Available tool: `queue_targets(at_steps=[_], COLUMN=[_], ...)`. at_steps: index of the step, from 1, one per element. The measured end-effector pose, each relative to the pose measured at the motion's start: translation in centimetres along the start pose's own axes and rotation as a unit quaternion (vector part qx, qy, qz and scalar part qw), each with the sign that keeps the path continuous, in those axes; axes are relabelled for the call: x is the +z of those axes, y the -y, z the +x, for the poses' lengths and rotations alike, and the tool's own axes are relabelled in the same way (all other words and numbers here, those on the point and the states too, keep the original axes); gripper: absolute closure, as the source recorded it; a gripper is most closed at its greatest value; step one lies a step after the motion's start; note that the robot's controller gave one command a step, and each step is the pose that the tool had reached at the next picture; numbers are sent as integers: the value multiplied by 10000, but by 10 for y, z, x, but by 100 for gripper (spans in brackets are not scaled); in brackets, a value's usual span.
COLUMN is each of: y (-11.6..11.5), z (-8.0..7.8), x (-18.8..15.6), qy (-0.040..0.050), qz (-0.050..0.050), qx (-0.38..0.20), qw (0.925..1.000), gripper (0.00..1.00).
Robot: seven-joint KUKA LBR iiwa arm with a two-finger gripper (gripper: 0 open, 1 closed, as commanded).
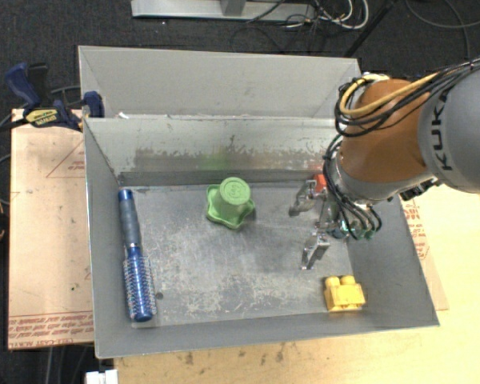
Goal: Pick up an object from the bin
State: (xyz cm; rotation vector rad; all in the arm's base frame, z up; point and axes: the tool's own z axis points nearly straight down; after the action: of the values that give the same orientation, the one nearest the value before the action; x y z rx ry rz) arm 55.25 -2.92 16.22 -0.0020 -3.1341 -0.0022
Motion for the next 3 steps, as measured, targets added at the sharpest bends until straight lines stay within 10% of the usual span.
queue_targets(at_steps=[1, 2, 3], y=[51, 119, 124], z=[53, 52, 47], x=[88, 62, 63], qy=[104, 59, 51], qz=[2, 30, 14], qx=[-1115, -1819, -2007], qw=[9937, 9833, 9796], gripper=[0, 0, 0])
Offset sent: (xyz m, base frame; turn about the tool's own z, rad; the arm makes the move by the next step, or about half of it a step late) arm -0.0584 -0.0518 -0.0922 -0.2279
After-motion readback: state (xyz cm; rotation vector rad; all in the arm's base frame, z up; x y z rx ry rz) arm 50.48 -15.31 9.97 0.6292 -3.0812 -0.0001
